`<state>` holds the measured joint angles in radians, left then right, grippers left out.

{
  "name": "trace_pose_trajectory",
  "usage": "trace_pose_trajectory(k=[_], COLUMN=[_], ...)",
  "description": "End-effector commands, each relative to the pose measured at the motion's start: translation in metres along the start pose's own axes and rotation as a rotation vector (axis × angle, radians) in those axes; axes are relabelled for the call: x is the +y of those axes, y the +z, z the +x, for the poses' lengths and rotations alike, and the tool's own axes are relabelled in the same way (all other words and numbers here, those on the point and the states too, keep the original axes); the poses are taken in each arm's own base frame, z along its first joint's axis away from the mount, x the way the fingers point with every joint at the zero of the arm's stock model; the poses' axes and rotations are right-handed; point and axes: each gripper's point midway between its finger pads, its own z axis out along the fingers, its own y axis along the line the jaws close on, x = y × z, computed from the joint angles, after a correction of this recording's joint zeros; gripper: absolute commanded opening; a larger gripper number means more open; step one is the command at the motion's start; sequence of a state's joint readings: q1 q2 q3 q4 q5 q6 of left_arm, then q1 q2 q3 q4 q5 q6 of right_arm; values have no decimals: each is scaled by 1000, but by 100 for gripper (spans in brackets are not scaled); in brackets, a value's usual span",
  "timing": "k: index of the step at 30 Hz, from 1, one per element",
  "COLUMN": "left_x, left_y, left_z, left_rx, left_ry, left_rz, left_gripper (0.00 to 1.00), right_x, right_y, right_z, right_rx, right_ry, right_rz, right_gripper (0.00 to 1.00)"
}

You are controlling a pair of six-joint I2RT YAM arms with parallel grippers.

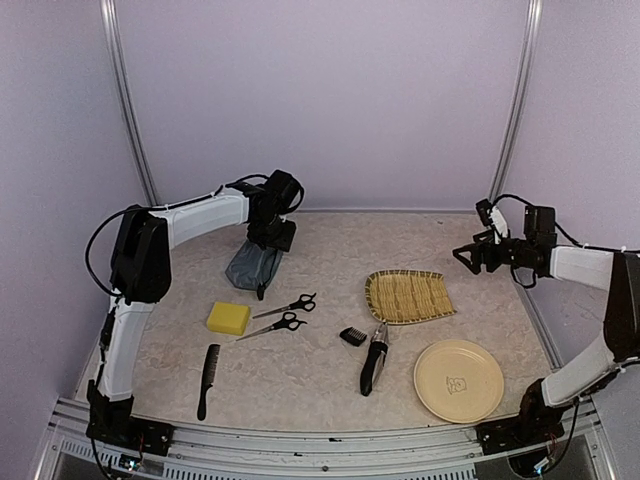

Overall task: Sort the hair-cutting tools
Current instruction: Pick up the kit bag from the center of the board.

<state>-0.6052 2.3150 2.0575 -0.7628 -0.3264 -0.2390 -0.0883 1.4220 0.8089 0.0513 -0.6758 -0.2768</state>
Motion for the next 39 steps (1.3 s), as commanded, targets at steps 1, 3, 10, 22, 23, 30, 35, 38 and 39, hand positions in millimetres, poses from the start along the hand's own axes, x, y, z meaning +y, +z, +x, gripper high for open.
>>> trace_pose_trajectory(k=[1, 3, 10, 22, 23, 30, 35, 38, 39], left_x=[11, 13, 22, 36, 36, 2, -19, -26, -31], left_y=[12, 15, 26, 20, 10, -81, -141, -158, -163], left_z=[30, 35, 44, 41, 33, -15, -10, 19, 29], left_rx=[98, 108, 138, 112, 83, -110, -169, -135, -121], left_ry=[16, 13, 17, 51, 46, 64, 153, 210, 236], left_rz=[-63, -77, -124, -214, -215, 40, 243, 307, 342], left_gripper=[56, 54, 52, 8, 4, 0, 0, 0, 0], right_x=[-4, -4, 0, 3, 4, 75, 144, 187, 200], right_y=[4, 7, 9, 6, 5, -22, -38, -43, -44], right_z=[-1, 1, 1, -1, -2, -27, -15, 3, 9], right_rx=[14, 20, 30, 24, 21, -82, 30, 86, 101], right_ry=[11, 20, 25, 17, 16, -224, -477, -602, -641], right_rz=[-32, -46, -74, -74, -80, -412, -574, -646, -666], right_gripper=[94, 93, 93, 92, 91, 67, 65, 65, 65])
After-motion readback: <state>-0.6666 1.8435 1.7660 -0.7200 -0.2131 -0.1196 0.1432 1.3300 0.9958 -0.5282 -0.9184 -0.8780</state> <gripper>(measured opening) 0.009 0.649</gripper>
